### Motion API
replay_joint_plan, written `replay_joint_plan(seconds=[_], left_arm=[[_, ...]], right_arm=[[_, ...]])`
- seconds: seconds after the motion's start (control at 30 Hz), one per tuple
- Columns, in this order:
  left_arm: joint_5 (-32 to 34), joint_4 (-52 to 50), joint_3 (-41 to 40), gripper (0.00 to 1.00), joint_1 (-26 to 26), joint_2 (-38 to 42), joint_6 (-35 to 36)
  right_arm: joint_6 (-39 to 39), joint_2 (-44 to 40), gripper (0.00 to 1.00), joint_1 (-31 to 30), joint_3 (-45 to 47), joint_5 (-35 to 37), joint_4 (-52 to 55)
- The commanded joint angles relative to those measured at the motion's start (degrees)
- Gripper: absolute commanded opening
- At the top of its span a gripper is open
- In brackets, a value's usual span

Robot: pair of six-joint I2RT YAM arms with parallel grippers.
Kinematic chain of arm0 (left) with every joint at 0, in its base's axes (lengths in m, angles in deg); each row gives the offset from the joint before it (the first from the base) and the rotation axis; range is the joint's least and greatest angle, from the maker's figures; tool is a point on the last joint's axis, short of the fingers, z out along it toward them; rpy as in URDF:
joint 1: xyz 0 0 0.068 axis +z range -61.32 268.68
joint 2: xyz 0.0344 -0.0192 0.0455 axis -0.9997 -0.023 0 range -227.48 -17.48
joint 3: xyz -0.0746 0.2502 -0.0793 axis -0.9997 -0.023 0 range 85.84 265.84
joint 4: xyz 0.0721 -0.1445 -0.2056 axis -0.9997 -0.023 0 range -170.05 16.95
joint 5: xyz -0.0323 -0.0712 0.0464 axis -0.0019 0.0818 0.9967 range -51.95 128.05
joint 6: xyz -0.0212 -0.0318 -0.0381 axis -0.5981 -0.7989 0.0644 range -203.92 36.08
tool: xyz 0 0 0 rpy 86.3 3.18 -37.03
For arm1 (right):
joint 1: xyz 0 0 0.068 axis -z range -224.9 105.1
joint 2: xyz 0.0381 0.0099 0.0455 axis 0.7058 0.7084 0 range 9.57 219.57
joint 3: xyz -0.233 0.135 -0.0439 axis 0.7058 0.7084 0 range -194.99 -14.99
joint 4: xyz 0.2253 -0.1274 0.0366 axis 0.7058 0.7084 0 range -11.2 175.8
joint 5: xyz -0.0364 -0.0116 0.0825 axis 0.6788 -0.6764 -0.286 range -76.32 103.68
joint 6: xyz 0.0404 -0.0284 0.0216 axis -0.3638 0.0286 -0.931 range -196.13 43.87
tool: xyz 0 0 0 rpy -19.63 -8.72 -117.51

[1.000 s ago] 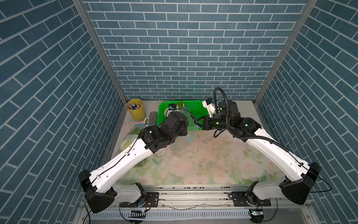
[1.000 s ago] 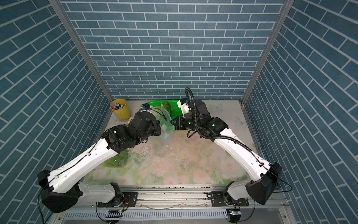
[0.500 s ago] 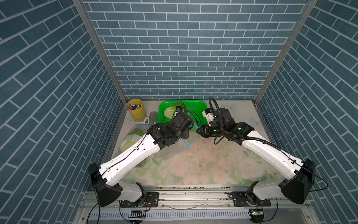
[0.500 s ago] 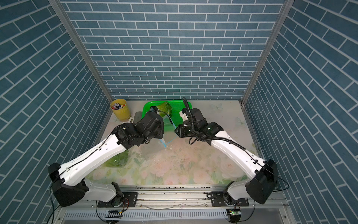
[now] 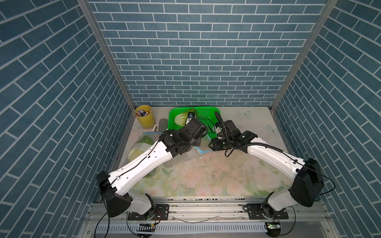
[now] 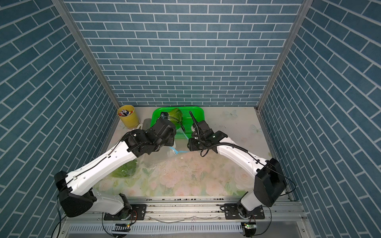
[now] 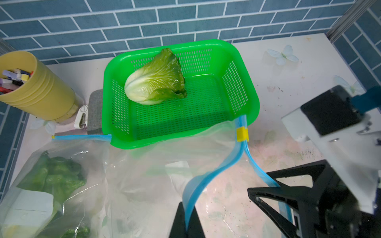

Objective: Put the chinese cabbages into a zipper bag and zip it
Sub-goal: Open the zipper of the food storage bag at the center of the board, then move the basket to the center of the board.

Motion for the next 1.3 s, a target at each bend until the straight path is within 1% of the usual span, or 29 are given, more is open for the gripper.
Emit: replay_joint_plan(seconds=[0.0, 0.17, 0.33, 0.47, 0.53, 0.63, 0.77, 0.83, 0.93, 0.97, 1.07, 1.1, 1.27], left_arm=[[2.5, -1.1, -1.1, 0.00, 0.0, 1.7, 0.2], [0.7, 1.4, -5.3, 0.00, 0.0, 1.9, -1.2], [0.6, 2.7, -6.4, 0.00, 0.0, 1.8, -1.7], [0.7, 3.1, -6.7, 0.00, 0.1, 1.3, -1.4], [0.3, 3.3, -6.5, 0.00, 0.1, 0.9, -1.4], [0.2, 3.4, -6.3, 0.00, 0.1, 0.5, -1.4], [0.2, 3.5, -6.4, 0.00, 0.1, 0.4, -1.2], [0.2, 3.5, -6.5, 0.00, 0.1, 0.5, -1.3], [0.5, 3.5, -6.5, 0.00, 0.2, 0.8, -1.2], [0.5, 3.5, -6.5, 0.00, 0.2, 0.9, -1.3], [0.3, 3.9, -7.0, 0.00, 0.2, 1.4, -1.3], [0.3, 3.9, -7.3, 0.00, 0.2, 1.5, -1.3], [0.5, 4.5, -8.5, 0.00, 0.3, 2.5, -2.1]], right_arm=[[1.4, 0.3, 0.50, 0.3, 1.0, 2.5, -1.8], [2.7, 0.5, 0.51, 0.3, -0.4, 0.1, -2.4], [4.1, -0.8, 0.54, 0.3, -1.5, -1.6, -2.8], [5.5, -3.5, 0.58, 0.3, -0.7, -5.5, -6.0], [5.9, -3.9, 0.58, 0.2, -1.9, -6.9, -5.8], [5.9, -5.3, 0.59, 0.3, -3.5, -7.5, -5.4], [5.8, -7.9, 0.59, 0.4, -3.8, -8.5, -7.7], [5.2, -8.2, 0.59, 0.5, -5.1, -6.9, -6.7], [2.9, -7.0, 0.60, 1.9, -7.0, -2.1, -4.6], [1.6, -6.4, 0.62, 3.0, -6.8, -1.9, -5.0], [-2.7, -2.8, 0.62, 7.4, -7.1, -8.0, -7.1], [-3.0, -1.2, 0.62, 8.1, -7.8, -8.3, -7.1], [-1.0, 8.9, 0.62, 9.3, -14.6, -3.2, -2.9]])
